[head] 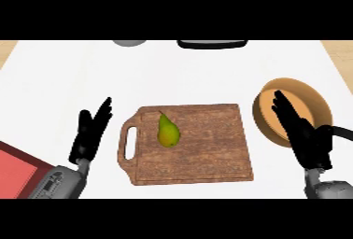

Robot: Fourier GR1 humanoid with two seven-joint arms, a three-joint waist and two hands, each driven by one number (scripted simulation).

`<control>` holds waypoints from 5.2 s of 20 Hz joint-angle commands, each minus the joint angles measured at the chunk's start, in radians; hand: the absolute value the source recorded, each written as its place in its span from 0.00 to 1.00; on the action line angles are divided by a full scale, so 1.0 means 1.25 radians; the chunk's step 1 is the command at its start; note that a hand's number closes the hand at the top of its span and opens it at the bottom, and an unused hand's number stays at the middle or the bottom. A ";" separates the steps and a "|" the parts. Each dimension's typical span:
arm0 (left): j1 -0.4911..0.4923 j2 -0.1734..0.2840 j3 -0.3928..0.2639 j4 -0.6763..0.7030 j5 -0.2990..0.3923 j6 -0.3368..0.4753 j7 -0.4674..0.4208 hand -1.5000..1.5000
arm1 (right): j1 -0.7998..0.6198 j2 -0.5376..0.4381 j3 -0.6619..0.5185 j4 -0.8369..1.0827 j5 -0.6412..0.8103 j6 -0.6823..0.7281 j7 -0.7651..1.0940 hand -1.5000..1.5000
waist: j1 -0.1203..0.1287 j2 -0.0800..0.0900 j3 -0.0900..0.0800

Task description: Pick the pear from the cutting board and place it in the pot

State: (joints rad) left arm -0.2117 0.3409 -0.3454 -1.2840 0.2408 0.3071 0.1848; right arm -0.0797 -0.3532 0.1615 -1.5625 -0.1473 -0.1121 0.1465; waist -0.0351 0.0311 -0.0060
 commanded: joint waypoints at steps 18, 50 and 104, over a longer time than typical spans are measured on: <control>-0.177 -0.001 0.153 -0.133 0.064 -0.023 -0.151 0.50 | -0.436 -0.081 0.037 0.351 -0.037 0.621 -0.521 0.00 | 0.131 0.010 0.009; -0.081 -0.006 0.207 -0.164 0.053 -0.055 -0.153 0.50 | -0.779 0.178 0.372 0.907 0.417 0.485 -0.799 0.00 | 0.057 -0.015 0.005; -0.042 -0.056 0.291 -0.169 -0.030 -0.096 -0.129 0.50 | -0.751 0.282 0.298 0.856 0.456 -0.003 -0.344 1.00 | 0.014 -0.050 0.000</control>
State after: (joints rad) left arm -0.2800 0.2717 0.0192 -1.5077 0.2120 0.1808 0.0256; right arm -0.9782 -0.0142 0.5836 -0.5140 0.4210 0.0222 -0.5586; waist -0.0035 -0.0140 -0.0027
